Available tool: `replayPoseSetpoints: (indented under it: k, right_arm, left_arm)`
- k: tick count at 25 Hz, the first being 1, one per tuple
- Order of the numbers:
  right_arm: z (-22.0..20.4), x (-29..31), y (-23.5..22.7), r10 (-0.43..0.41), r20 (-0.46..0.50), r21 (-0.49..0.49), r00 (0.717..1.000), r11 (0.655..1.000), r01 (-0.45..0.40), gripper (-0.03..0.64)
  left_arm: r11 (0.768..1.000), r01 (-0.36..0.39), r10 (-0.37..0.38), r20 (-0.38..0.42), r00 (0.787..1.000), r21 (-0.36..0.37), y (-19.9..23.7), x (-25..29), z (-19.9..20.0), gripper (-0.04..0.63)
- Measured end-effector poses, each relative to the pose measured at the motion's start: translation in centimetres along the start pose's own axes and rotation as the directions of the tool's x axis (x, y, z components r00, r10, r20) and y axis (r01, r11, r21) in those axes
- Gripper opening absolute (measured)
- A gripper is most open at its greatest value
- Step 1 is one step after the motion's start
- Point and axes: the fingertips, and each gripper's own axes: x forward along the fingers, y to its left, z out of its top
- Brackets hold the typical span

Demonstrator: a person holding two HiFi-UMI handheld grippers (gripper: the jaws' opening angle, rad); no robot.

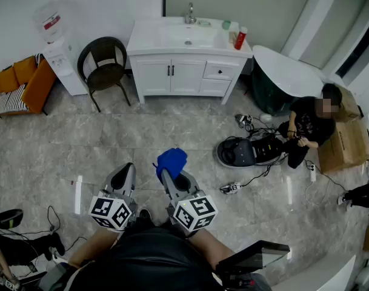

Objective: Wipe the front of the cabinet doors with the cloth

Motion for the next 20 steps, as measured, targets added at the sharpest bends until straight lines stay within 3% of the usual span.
replayPoseSetpoints:
  k: [9,14,20]
  right_arm:
    - [0.1,1.1,-1.8,-0.003,-0.024,0.010,1.000,1.000,0.003,0.052]
    - [0.1,3.3,-3.1,-0.008,-0.023,0.029,1.000,1.000,0.008,0.052]
    - [1.6,9.0,-5.9,-0.076,-0.017,0.021,0.997,0.997,0.076,0.052]
  left_arm:
    - [0.999,-0.031,0.030,-0.014,0.999,-0.013,0.9,0.9,-0.6,0.003]
    - [0.998,-0.058,0.058,-0.007,0.998,-0.029,3.9,3.0,-0.3,0.003]
    - [0.997,-0.040,0.038,-0.026,0.999,-0.059,9.0,8.0,0.3,0.003]
